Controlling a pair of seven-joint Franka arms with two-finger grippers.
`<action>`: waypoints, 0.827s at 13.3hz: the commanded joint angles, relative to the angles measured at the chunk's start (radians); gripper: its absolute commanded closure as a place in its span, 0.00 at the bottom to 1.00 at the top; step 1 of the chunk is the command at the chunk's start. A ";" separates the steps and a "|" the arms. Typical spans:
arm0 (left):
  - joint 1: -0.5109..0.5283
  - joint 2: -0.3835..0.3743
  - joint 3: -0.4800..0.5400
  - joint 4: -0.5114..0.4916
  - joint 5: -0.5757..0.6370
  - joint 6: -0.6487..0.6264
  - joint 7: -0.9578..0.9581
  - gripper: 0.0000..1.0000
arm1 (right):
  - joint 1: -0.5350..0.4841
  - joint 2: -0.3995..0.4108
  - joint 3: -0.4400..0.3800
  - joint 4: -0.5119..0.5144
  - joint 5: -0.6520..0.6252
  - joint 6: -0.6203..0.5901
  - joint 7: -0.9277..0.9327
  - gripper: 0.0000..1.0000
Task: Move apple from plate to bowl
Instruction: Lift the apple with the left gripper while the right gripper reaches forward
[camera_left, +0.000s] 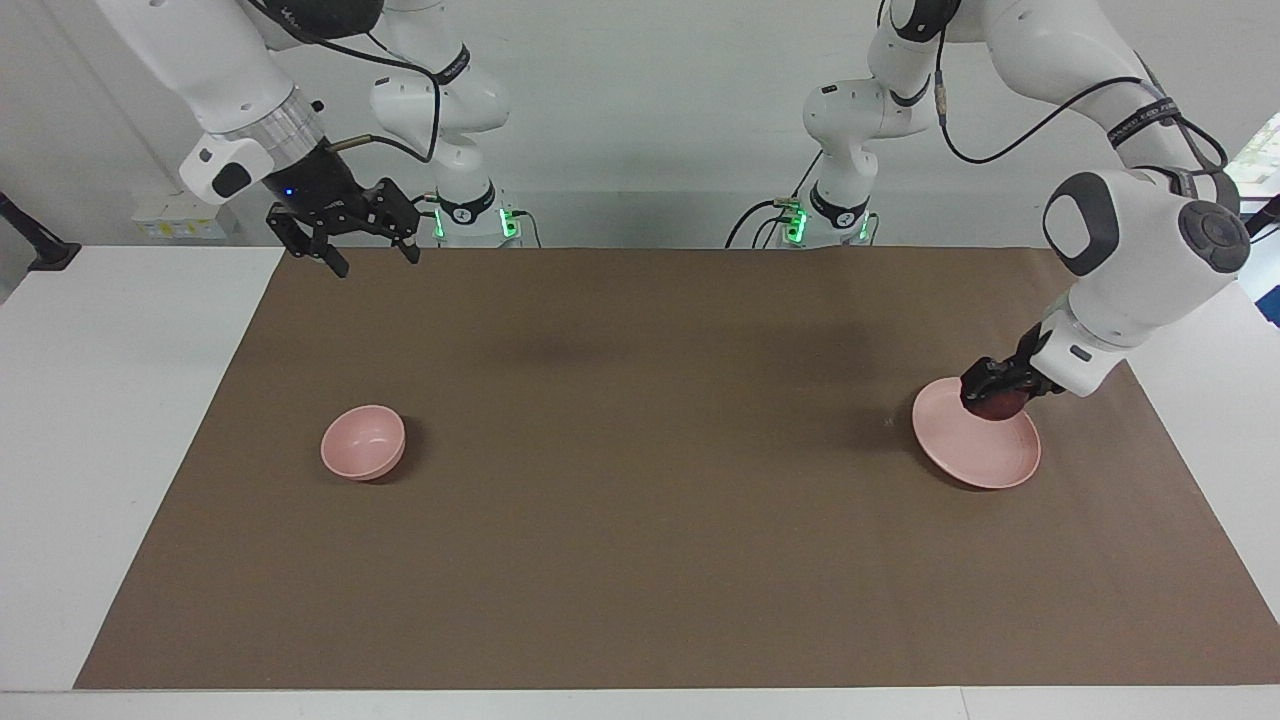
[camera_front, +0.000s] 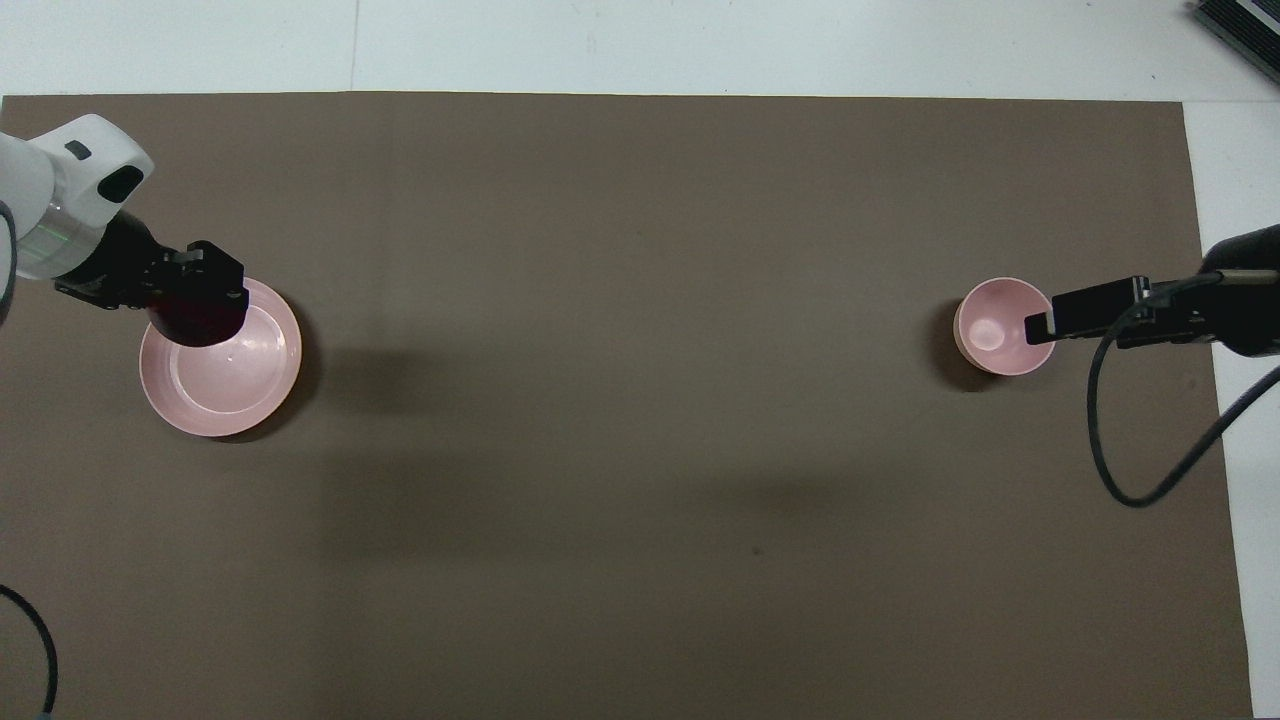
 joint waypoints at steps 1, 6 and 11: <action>-0.012 -0.073 0.011 -0.009 -0.087 -0.141 -0.203 1.00 | -0.022 0.051 0.005 -0.051 0.130 0.095 -0.092 0.00; -0.030 -0.092 -0.001 -0.005 -0.172 -0.261 -0.408 1.00 | -0.001 0.109 0.013 -0.140 0.471 0.223 -0.095 0.00; -0.085 -0.086 -0.024 0.002 -0.323 -0.325 -0.528 1.00 | 0.146 0.094 0.014 -0.183 0.681 0.350 0.073 0.00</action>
